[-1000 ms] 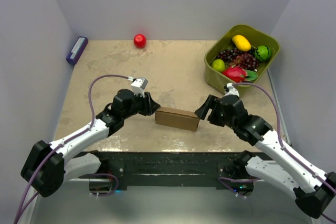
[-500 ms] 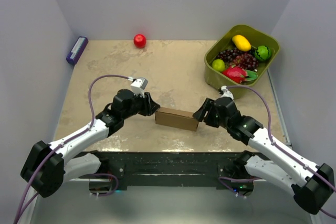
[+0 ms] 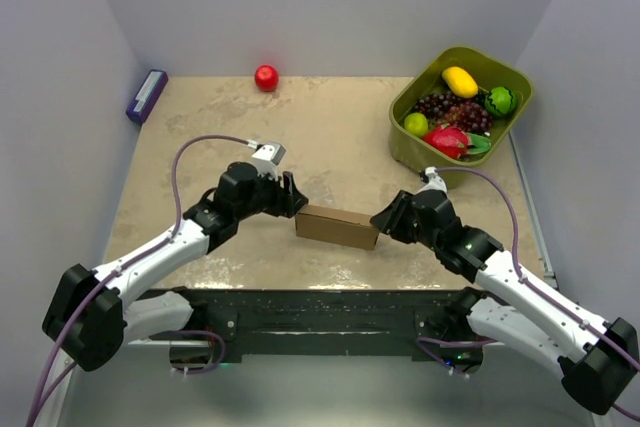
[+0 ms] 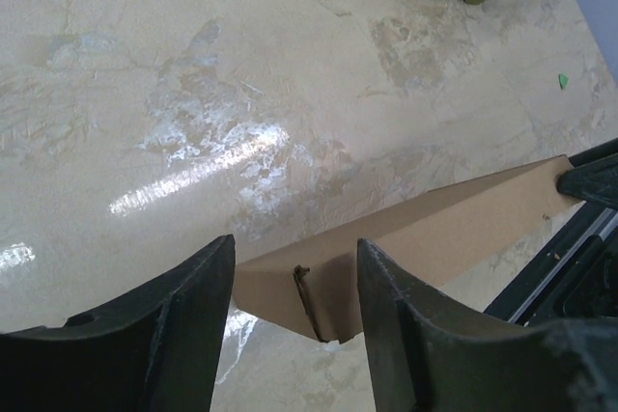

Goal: Fold the paper box

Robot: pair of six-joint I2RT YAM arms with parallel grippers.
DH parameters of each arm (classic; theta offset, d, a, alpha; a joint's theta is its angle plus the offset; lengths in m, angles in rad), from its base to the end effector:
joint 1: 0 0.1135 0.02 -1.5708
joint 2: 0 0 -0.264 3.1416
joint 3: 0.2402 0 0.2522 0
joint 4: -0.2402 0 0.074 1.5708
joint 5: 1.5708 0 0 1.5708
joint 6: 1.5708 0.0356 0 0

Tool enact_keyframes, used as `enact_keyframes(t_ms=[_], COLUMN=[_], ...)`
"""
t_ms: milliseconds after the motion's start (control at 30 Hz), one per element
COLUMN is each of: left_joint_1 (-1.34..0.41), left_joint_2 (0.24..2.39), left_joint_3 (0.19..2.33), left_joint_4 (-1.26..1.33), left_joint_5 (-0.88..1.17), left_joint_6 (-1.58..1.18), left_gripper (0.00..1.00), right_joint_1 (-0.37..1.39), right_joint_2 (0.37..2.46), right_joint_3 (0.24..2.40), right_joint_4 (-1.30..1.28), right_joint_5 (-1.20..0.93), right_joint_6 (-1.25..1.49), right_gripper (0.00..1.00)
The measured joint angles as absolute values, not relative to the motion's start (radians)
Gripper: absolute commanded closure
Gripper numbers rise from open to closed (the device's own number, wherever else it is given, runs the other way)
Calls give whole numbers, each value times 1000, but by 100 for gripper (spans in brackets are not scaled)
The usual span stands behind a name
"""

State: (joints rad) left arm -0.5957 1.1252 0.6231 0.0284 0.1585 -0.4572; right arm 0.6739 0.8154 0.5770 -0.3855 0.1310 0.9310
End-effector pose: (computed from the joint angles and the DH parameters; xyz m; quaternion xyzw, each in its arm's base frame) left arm 0.2013 -0.1432 0.2366 0.1000 0.8457 -0.3196 0.4155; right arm 0.1435 0.1086 0.2423 0.1435 0.8769 0.2867 0.3581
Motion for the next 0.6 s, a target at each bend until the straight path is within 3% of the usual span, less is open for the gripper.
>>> enact_keyframes(t_ms=[100, 200, 600], left_joint_1=[-596, -596, -596], left_joint_2=[1133, 1126, 1032], left_joint_3=[666, 698, 606], left_joint_4=[4, -2, -20], left_joint_5=[151, 145, 154], left_joint_6=[-450, -450, -497], left_gripper=[25, 24, 44], right_joint_1=[673, 673, 674], right_joint_2=[815, 816, 816], right_joint_3=[573, 571, 571], right_joint_4=[-379, -375, -374], right_joint_5=[133, 136, 136], right_joint_6=[931, 931, 931], right_gripper=[62, 62, 62])
